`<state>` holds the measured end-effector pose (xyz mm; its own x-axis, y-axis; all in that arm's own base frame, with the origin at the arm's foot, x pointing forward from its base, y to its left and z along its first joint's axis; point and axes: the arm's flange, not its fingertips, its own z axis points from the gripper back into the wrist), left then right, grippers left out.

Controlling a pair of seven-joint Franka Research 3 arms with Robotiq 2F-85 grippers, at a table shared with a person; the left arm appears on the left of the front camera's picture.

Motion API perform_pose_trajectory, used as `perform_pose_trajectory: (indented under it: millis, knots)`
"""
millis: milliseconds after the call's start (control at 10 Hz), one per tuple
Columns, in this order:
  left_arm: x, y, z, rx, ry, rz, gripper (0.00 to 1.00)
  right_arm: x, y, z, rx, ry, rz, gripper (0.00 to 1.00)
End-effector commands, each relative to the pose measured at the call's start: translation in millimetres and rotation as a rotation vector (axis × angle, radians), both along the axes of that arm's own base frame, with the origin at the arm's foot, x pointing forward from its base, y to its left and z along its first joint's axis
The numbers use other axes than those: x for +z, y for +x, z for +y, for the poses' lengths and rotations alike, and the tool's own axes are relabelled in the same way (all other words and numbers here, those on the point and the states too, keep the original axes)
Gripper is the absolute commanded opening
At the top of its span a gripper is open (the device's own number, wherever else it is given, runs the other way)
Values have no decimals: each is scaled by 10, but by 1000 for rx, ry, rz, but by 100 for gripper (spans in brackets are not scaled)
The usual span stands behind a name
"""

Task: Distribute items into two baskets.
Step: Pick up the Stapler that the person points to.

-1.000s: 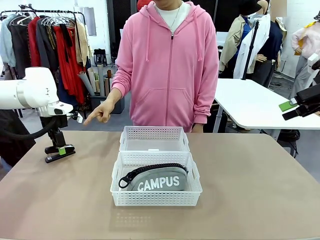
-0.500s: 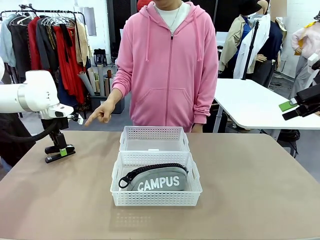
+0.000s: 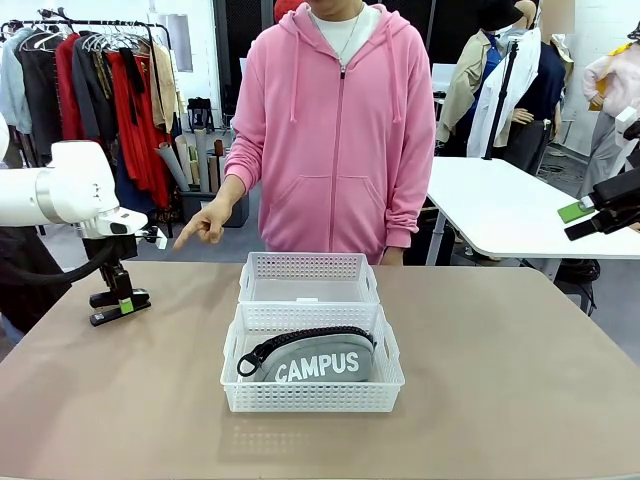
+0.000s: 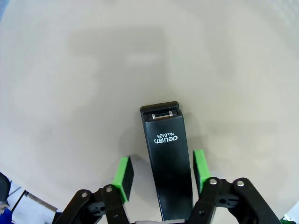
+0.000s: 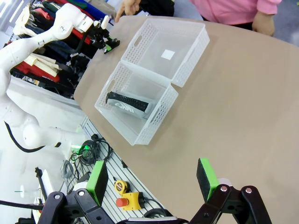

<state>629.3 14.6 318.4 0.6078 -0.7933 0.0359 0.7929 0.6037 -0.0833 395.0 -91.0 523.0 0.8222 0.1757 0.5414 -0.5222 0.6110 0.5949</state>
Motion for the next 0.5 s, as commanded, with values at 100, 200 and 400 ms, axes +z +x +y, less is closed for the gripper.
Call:
perform_pose_trajectory:
  millis: [100,200,400]
  knots:
    - [42,-68,20,-13,9,9,0,13,-7,12,-2,9,2,100]
    - [46,-71,22,-10,8,11,0,13,-7,12,-2,9,2,100]
    - [45,-69,31,-11,-15,10,0,13,-7,12,-2,9,2,100]
